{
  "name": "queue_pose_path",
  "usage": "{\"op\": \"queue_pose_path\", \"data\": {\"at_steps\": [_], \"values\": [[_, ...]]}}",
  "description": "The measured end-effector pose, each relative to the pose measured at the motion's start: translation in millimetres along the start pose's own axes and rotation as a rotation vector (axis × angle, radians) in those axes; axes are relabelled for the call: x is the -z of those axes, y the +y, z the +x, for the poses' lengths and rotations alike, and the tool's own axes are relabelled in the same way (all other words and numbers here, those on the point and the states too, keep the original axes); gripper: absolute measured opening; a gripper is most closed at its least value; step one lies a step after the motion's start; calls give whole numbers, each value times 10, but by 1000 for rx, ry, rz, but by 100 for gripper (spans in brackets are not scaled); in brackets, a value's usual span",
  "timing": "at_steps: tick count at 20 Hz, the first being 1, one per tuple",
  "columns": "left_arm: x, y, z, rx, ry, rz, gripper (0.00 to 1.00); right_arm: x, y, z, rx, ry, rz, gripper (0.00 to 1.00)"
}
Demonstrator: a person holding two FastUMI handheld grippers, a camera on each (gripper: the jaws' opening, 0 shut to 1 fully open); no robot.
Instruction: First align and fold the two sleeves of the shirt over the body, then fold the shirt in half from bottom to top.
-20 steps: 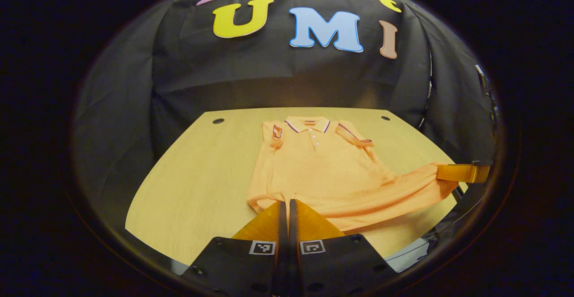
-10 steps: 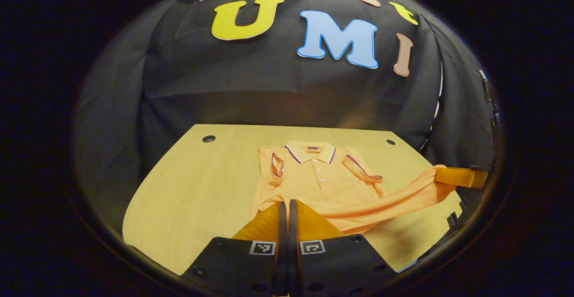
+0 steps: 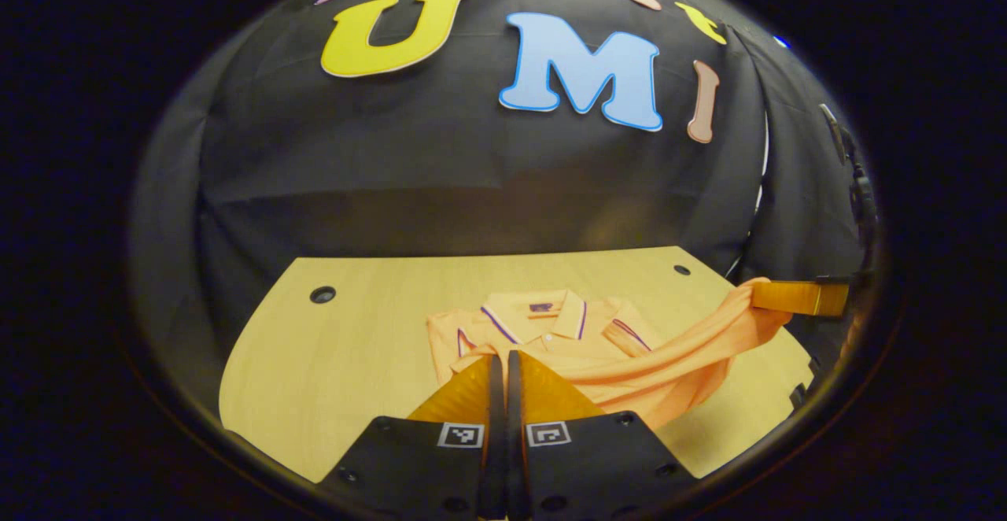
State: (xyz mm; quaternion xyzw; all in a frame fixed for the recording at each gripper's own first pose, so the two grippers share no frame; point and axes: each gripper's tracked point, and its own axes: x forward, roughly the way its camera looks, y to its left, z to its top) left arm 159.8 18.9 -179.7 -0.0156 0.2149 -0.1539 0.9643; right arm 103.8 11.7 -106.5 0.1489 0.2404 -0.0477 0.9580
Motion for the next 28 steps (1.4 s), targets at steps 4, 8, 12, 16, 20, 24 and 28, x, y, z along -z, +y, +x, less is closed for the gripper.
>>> {"op": "queue_pose_path", "data": {"at_steps": [4,8,12,16,20,24,28], "values": [[-231,103,329,-4,-64,24,6,-205,29,335,22,-8,-13,1],[-344,230,611,-34,-100,13,5,-299,101,651,18,-10,-51,1],[-422,367,864,-76,-158,-6,5,-361,157,1002,11,-22,-81,1],[-503,450,1100,-111,-224,0,6,-441,104,1381,21,-44,-78,1],[-528,503,1313,-136,-265,7,5,-388,103,1701,25,-42,-88,1],[-455,585,1486,-160,-272,12,6,-328,104,1907,44,-40,-139,1],[-272,634,1654,-171,-226,23,6,-156,70,2059,66,9,-165,1]]}}
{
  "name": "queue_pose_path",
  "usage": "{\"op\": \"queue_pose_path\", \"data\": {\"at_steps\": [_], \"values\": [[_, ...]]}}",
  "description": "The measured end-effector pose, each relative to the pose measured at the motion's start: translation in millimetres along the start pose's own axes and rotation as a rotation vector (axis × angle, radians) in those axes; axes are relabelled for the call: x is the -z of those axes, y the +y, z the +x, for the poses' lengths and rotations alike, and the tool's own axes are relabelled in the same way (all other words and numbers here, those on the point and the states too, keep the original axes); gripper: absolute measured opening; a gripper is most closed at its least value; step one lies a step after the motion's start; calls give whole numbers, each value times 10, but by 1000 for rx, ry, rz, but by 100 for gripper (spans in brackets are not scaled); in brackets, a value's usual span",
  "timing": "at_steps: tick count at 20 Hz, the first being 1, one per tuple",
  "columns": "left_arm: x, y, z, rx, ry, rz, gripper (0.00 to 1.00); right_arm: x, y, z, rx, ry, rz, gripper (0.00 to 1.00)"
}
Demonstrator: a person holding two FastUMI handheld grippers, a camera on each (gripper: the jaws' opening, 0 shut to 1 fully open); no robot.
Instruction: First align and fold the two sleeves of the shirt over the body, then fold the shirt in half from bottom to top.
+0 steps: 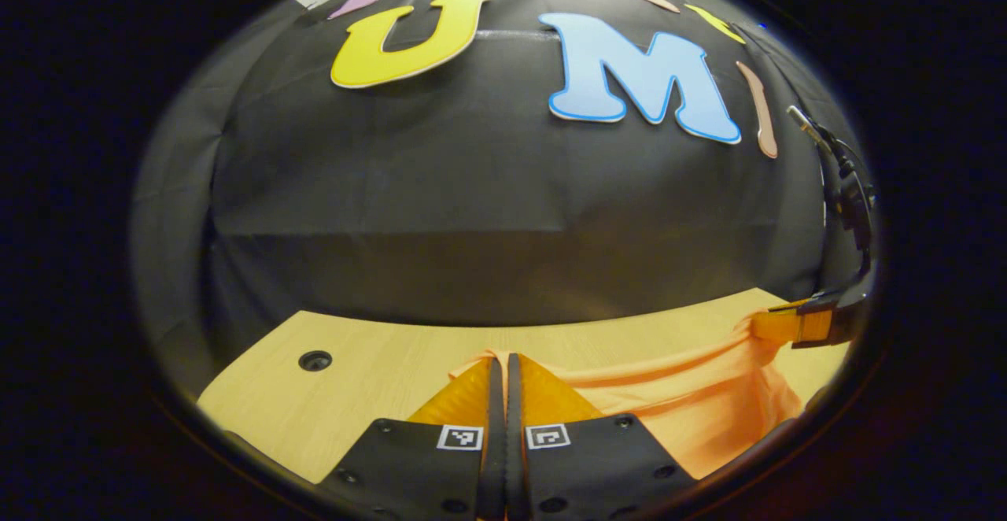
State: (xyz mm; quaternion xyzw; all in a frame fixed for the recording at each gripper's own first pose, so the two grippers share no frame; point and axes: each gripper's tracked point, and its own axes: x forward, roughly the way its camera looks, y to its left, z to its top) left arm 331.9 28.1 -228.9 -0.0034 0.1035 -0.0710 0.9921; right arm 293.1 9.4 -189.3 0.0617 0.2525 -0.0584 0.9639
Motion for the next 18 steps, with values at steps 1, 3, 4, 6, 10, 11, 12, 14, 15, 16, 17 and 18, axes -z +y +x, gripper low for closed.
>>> {"op": "queue_pose_path", "data": {"at_steps": [1,3,4,6,10,11,12,14,15,16,17,18], "values": [[58,-1,21,-5,14,10,6,39,2,15,3,13,-7,1],[123,7,47,-5,30,21,6,125,14,50,6,36,-19,3],[140,0,47,1,33,18,7,149,19,48,8,42,-32,4],[169,-9,52,11,45,22,7,212,20,51,13,60,-61,5],[237,22,16,7,71,25,19,240,16,-25,37,66,-110,14],[250,27,-1,4,78,26,19,223,12,-47,40,56,-121,16],[255,24,-19,8,85,26,17,191,-10,-97,52,46,-134,31],[250,24,-55,10,88,26,19,126,-40,-174,69,30,-143,40],[235,6,-86,18,88,23,21,112,-44,-225,70,23,-140,41],[206,-2,-119,24,87,23,34,105,-34,-275,67,20,-135,50],[181,-20,-145,28,81,25,41,104,-30,-330,67,17,-133,59],[153,-25,-188,30,75,29,53,102,-25,-385,66,10,-133,71]]}}
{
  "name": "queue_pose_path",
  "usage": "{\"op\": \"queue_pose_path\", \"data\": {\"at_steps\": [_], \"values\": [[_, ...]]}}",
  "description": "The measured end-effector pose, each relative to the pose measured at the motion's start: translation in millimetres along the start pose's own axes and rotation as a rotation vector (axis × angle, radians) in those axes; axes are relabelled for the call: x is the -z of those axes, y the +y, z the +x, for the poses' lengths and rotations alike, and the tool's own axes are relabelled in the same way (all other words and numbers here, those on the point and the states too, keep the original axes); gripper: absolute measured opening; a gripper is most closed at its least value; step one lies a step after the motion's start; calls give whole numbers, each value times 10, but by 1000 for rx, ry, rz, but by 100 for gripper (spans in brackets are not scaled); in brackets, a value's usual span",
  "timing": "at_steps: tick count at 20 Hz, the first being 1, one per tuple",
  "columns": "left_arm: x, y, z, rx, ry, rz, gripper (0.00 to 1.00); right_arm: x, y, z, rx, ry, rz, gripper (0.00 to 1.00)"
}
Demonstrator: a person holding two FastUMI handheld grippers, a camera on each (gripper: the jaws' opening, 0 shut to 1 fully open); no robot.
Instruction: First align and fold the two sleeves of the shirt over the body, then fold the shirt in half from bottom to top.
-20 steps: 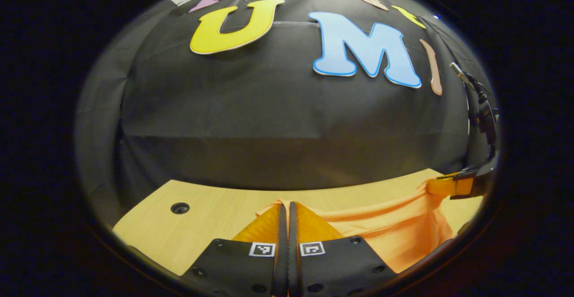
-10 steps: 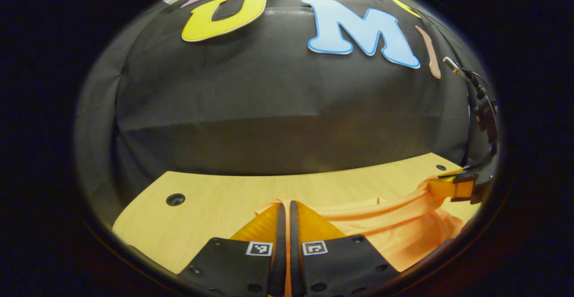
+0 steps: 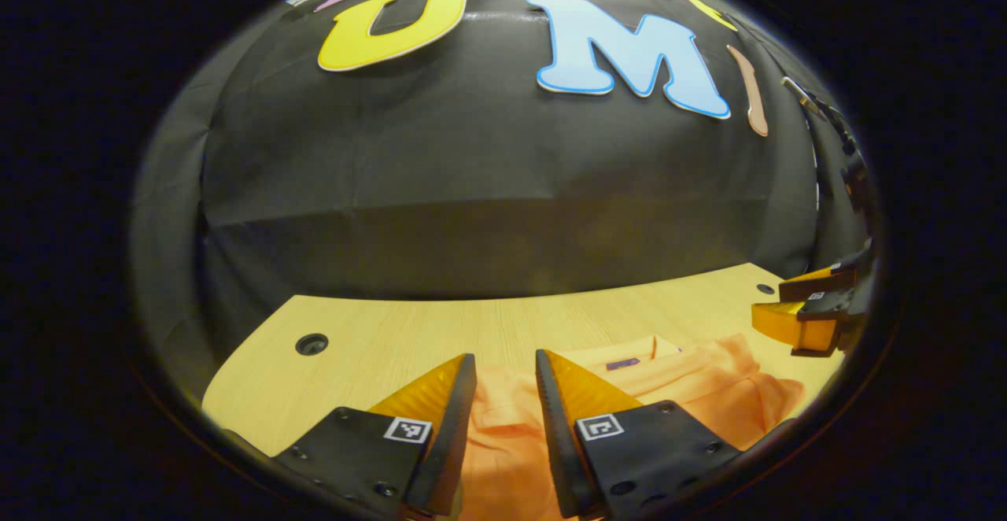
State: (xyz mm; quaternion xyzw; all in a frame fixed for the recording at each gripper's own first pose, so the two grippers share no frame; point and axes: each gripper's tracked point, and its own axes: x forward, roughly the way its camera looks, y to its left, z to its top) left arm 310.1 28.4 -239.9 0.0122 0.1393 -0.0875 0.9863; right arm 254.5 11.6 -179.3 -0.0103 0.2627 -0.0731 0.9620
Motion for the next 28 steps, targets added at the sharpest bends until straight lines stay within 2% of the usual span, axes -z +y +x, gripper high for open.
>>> {"op": "queue_pose_path", "data": {"at_steps": [1,2,6,14,21,28], "values": [[-26,-9,-46,3,-2,1,60,-2,10,-63,-1,-5,-1,74],[-44,-26,-101,7,-2,-2,67,0,3,-144,0,-11,-4,80],[-117,-41,-360,-6,-7,-10,97,-15,2,-487,-10,-50,-11,80],[-338,-183,-1078,-29,-76,-23,95,32,-151,-1234,-49,-121,1,79],[-666,-541,-1889,-33,-187,-27,95,134,-472,-1935,-66,-190,25,80],[-698,-857,-2680,-68,-222,-51,96,277,-815,-2523,-75,-267,42,80]]}}
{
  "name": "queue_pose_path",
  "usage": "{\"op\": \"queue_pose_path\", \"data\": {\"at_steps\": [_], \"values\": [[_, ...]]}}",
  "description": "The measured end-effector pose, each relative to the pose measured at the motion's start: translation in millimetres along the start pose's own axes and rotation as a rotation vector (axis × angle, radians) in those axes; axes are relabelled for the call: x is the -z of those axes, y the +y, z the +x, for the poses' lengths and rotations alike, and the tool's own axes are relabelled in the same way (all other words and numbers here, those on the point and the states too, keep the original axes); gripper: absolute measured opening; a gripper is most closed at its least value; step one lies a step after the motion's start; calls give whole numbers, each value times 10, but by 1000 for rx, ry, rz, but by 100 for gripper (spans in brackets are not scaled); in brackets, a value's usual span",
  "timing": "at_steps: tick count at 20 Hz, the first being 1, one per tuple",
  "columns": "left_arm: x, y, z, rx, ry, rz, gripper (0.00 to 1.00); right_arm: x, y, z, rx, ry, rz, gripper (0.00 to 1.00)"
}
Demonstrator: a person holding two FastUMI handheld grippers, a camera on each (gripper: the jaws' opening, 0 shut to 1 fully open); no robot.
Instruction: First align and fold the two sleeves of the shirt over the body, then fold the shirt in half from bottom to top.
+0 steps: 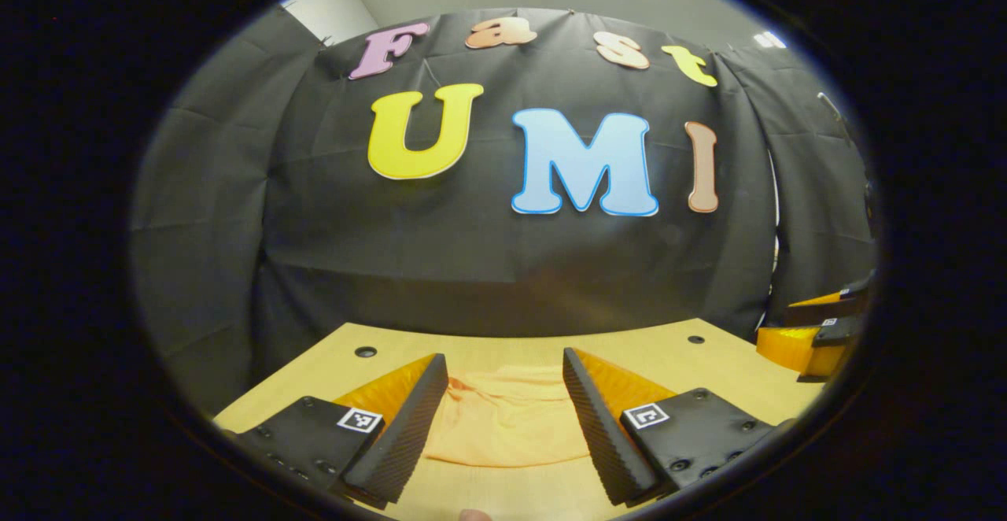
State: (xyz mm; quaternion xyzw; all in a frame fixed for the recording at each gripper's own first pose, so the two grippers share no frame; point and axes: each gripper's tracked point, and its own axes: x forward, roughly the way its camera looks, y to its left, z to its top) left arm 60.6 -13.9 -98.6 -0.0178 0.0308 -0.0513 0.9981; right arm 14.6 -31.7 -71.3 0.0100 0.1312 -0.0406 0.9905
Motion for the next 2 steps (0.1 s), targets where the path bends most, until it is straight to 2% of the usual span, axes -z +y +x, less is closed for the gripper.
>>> {"op": "queue_pose_path", "data": {"at_steps": [2], "values": [[-82,-44,-196,-8,-12,-2,96,8,-60,-127,2,-17,-9,78]]}}
